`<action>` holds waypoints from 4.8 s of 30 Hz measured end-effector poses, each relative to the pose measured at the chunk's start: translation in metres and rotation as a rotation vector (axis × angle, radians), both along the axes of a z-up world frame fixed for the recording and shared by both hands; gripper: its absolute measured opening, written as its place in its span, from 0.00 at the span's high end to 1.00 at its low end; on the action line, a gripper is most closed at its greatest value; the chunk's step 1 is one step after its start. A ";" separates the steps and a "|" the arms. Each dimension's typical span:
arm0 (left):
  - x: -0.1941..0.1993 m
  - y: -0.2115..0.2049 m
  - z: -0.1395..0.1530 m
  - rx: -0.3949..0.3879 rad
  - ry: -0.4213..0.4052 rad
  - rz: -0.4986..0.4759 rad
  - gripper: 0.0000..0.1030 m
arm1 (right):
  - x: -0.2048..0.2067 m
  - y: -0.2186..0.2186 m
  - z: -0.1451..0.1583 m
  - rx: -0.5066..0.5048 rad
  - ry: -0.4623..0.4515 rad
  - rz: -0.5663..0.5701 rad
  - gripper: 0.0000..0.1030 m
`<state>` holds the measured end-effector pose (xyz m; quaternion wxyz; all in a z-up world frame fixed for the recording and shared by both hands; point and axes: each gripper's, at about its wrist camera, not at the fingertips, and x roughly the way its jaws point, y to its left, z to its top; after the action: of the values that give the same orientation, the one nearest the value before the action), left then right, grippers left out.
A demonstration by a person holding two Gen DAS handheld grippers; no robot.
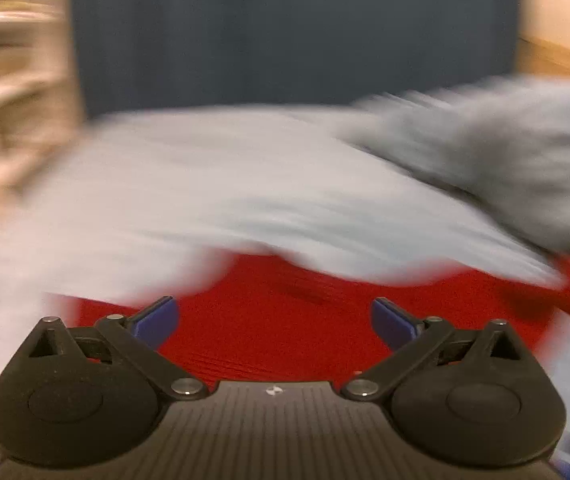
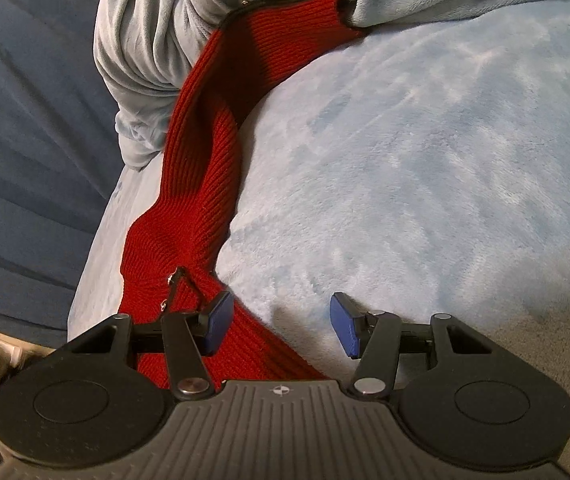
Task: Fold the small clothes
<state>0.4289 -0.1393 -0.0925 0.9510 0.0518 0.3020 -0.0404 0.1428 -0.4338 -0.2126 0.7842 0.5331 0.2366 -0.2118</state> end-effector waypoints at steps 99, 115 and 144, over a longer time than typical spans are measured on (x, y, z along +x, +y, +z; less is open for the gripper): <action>-0.192 0.157 0.031 -0.174 0.291 -0.050 0.00 | 0.013 -0.106 0.144 -0.529 -0.074 0.111 0.89; -0.211 0.243 0.054 -0.306 0.281 0.115 0.00 | 0.129 -0.045 0.288 -0.791 0.067 0.309 0.89; -0.285 0.203 0.041 -0.166 0.315 -0.007 0.00 | -0.097 0.150 0.153 -0.704 0.140 0.688 0.39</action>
<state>0.1442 0.0639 -0.0512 0.8929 -0.0329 0.4425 -0.0763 0.0454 -0.2840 -0.0599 0.9233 0.1112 0.3652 -0.0430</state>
